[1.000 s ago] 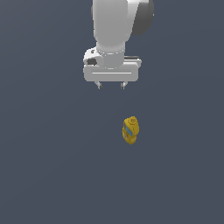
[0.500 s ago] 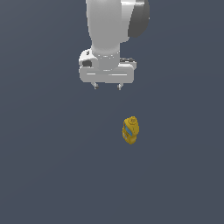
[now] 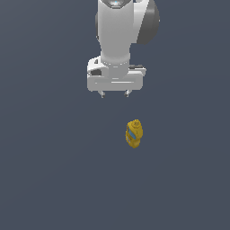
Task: Pick up the object and move it to a goal position.
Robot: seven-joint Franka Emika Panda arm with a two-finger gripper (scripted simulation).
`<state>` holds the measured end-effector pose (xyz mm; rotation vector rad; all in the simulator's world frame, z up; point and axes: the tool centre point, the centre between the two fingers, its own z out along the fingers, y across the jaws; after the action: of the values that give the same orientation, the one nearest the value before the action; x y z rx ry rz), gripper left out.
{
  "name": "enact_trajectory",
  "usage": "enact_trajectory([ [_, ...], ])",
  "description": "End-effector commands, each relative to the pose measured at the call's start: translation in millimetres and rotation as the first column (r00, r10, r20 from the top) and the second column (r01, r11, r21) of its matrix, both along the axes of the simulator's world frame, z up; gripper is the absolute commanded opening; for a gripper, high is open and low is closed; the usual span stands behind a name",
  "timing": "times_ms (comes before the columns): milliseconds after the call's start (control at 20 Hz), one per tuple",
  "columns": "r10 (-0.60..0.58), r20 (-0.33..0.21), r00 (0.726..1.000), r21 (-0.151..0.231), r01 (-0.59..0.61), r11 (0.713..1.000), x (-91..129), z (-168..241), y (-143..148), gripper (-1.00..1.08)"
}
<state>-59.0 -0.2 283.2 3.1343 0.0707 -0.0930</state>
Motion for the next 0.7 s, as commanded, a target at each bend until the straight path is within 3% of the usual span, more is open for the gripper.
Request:
enact_trajectory([
  [0,0.050,0.007,0.999,-0.001,-0.050,0.999,9.8,-7.4,11.2,1.00],
  [350,0.238,0.035,0.971,0.001,-0.238,0.971,44.2,-37.5,56.7,1.00],
  [650,0.341,0.053,0.939,0.005,-0.342,0.940,60.8,-56.3,85.2,1.00],
])
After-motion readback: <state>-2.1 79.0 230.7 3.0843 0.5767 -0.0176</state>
